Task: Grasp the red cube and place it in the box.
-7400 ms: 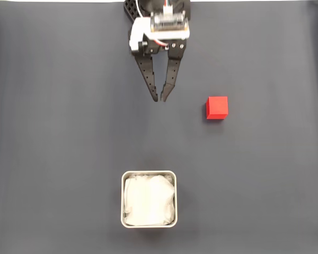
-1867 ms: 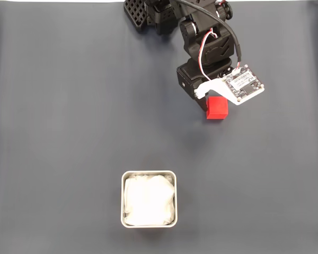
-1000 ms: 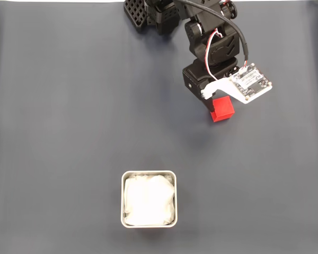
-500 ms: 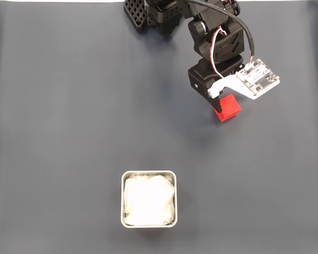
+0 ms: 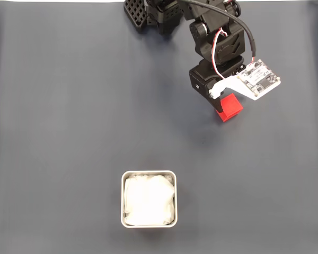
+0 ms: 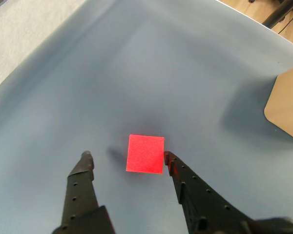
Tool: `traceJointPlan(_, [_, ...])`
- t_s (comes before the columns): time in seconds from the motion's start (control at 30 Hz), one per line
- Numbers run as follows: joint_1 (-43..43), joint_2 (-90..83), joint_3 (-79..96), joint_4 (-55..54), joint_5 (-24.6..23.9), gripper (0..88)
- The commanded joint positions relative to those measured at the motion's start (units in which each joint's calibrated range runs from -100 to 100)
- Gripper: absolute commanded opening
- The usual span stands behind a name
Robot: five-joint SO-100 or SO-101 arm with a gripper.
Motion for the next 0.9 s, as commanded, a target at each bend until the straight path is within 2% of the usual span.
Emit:
traceJointPlan(0.0, [-0.1, -0.2, -2.4, -0.5, 0.8, 25.7])
traceJointPlan(0.43, [1.0, 0.4, -2.3, -0.4, 1.6, 15.4])
traceJointPlan(0.87, [1.0, 0.6, -2.1, -0.6, 1.6, 12.6])
